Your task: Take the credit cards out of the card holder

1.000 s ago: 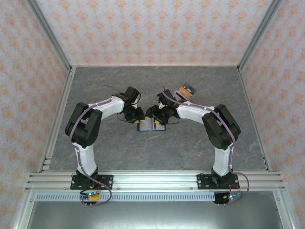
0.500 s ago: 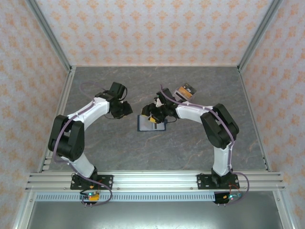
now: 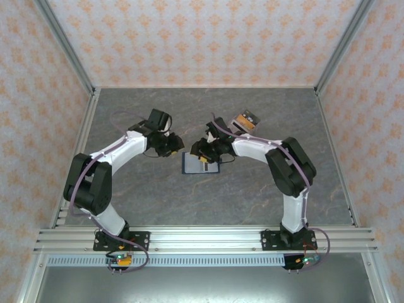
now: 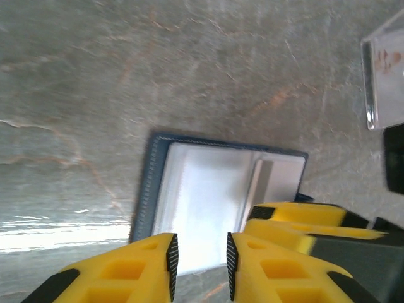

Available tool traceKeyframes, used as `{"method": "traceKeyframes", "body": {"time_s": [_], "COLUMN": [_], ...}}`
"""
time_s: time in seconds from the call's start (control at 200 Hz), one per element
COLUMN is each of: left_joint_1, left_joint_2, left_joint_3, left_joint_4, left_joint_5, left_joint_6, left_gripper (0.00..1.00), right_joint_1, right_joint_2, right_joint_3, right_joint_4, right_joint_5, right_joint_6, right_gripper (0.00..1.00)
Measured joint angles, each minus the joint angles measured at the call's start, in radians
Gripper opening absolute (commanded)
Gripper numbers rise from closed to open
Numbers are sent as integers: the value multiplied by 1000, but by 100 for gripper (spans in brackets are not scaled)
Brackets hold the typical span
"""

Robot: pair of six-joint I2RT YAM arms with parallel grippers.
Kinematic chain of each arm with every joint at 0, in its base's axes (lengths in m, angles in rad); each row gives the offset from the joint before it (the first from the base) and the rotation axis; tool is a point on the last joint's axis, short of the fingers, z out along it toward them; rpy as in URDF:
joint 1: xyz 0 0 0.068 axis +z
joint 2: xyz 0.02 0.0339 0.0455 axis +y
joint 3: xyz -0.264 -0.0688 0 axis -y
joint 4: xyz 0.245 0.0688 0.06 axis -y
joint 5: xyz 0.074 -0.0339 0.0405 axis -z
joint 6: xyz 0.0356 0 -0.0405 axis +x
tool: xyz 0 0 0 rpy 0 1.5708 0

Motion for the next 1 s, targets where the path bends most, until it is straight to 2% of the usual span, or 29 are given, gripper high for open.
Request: {"method": "traceKeyframes", "body": {"time_s": [0.135,0.365,0.696,0.996], "left_joint_1": [-59,-128,-159,-175], "left_joint_2": [44,142,211,245], "left_joint_3": [22,45,46,60], "left_joint_4": [10,82,182,175], "left_joint_5": [23,84,149,122], "left_joint_6": [-8,-58,-131,-138], "left_gripper": [24,16,14,20], "right_joint_1": [-22,-23,-16,-16], "right_joint_2": [-84,-92,-106,-106], "right_joint_3": [-21,-77,-108,-108], "right_joint_4": [-47,-121,-211,-241], "right_joint_5": [79,156,188,225], "right_joint_6": [-26,-44,-83,-101], "right_gripper": [24,15,16,22]}}
